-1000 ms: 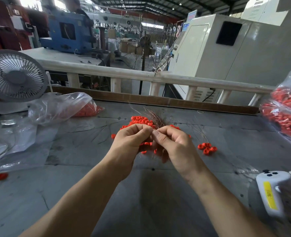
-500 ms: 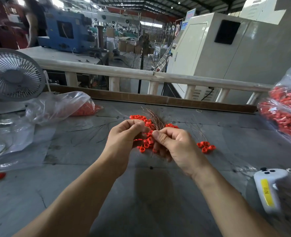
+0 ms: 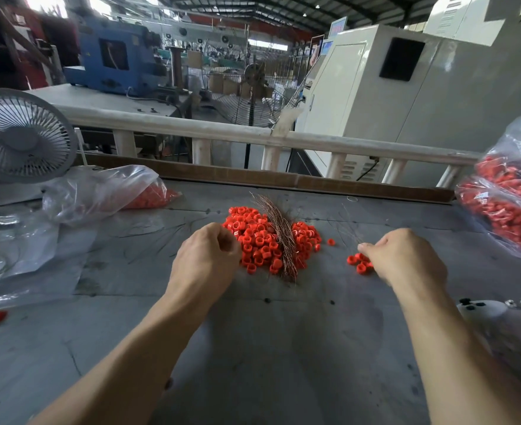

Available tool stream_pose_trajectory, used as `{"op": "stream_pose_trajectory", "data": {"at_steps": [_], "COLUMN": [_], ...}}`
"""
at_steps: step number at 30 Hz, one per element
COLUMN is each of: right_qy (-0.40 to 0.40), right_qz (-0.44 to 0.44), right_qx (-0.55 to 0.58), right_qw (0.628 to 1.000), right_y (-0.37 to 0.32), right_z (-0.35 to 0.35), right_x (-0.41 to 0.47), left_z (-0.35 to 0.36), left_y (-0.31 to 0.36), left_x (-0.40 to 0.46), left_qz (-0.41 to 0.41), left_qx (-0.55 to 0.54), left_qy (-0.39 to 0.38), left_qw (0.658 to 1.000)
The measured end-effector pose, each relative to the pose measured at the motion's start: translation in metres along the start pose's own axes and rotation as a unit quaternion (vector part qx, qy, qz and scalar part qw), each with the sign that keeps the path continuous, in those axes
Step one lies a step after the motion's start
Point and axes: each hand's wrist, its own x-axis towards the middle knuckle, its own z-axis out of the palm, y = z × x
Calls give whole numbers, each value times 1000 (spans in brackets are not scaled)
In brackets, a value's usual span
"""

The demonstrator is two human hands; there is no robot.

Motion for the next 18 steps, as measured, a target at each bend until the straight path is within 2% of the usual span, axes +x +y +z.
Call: {"op": "stream_pose_trajectory", "data": {"at_steps": [5, 8, 10, 11, 13, 18], "right_qy": [-11, 21, -41, -85, -146, -163], "right_qz": [7, -74, -143, -168, -195, -188], "right_qx": [-13, 63, 173, 186, 146, 116], "right_qw": [1000, 995, 974, 964, 959, 962], "right_y": [-1, -7, -14, -18, -23, -32], "right_z": [-4, 1, 8, 11, 19, 31], "right_x": [-1, -6, -11, -16, -23, -38], "left_z": [-1, 0, 0, 1, 3, 8], "left_y": [-1, -2, -2, -2, -2, -3], "left_x": [-2, -2, -1, -1, -2, -3], "left_qz": [25, 35, 41, 45, 58, 87], "left_qx": [45, 57, 63, 63, 59, 48], "left_qy": [-4, -10, -12, -13, -17, -31], "left_qw": [999, 998, 997, 997, 996, 995]}}
